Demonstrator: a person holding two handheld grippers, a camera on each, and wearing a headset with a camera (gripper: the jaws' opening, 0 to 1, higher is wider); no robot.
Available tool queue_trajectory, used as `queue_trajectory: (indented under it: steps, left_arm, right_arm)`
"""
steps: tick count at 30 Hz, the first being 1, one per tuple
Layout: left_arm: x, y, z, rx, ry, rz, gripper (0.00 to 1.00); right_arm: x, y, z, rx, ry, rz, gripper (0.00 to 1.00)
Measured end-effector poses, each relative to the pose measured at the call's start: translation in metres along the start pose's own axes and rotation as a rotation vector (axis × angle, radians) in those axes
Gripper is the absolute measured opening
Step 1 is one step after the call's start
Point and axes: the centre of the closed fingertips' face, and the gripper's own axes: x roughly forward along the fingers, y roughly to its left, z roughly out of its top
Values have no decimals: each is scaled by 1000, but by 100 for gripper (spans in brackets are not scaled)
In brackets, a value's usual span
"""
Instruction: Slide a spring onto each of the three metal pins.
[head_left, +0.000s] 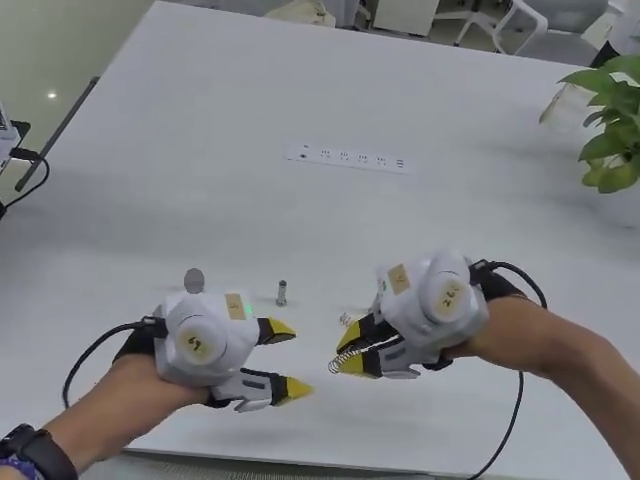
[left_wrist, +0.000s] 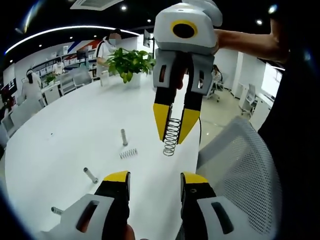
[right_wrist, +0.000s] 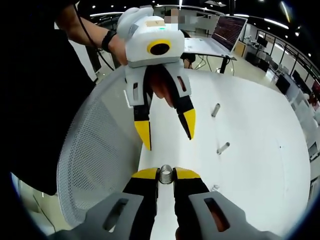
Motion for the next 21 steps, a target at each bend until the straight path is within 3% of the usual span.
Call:
queue_trajectory:
  steps: [8,21]
  left_arm:
    - [-26,21,-18,-71,-9,83,38]
    - [-60,43,-40,-146,-18,193,45]
  right_arm:
    - [6,-16,-4,-3,22,-11,9]
    - [17,-44,-8,-5,53,-51,9]
